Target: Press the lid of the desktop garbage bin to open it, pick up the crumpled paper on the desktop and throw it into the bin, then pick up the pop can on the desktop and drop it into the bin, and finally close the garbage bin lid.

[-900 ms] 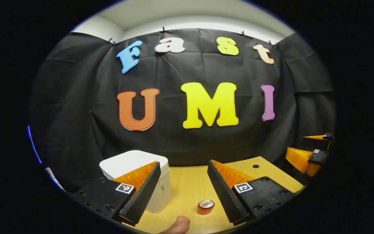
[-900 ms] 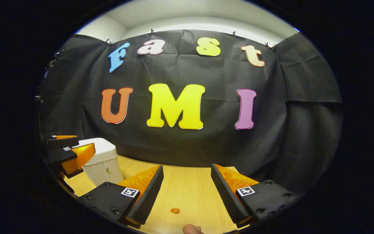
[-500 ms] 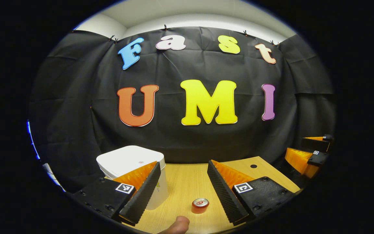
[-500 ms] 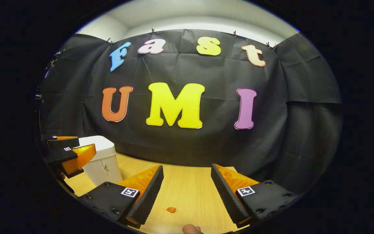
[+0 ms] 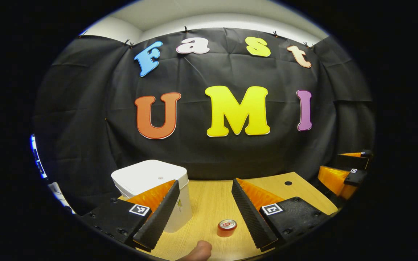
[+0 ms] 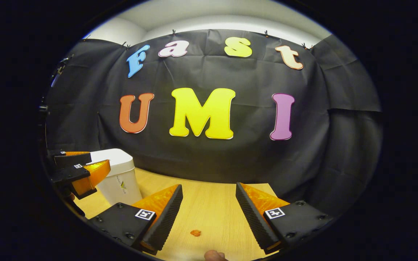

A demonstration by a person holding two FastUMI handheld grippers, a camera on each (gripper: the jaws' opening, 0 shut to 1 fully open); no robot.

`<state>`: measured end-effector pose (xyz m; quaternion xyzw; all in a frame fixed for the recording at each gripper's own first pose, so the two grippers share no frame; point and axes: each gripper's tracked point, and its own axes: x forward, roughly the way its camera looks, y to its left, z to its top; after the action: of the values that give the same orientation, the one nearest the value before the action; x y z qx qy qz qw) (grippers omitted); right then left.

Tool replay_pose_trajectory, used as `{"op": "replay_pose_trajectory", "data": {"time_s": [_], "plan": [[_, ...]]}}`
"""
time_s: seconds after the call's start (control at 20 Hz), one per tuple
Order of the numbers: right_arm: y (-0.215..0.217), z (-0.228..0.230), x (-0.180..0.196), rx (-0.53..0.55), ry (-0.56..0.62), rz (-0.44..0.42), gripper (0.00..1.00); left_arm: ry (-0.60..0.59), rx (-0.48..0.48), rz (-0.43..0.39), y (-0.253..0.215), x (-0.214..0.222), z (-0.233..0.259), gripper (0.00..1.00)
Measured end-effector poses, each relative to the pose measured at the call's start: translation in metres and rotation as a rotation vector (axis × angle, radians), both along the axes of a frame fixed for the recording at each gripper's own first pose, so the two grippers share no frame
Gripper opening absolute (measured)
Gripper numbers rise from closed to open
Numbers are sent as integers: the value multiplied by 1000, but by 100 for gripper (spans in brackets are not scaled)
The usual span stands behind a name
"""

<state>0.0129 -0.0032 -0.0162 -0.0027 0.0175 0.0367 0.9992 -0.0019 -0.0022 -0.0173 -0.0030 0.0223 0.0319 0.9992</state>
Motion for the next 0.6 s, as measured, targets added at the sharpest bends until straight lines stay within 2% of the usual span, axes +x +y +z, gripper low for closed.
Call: {"op": "replay_pose_trajectory", "data": {"time_s": [0.6], "plan": [[-2,-9,24,-16,30,3,93,18,27,66,27,27,-7,96]]}}
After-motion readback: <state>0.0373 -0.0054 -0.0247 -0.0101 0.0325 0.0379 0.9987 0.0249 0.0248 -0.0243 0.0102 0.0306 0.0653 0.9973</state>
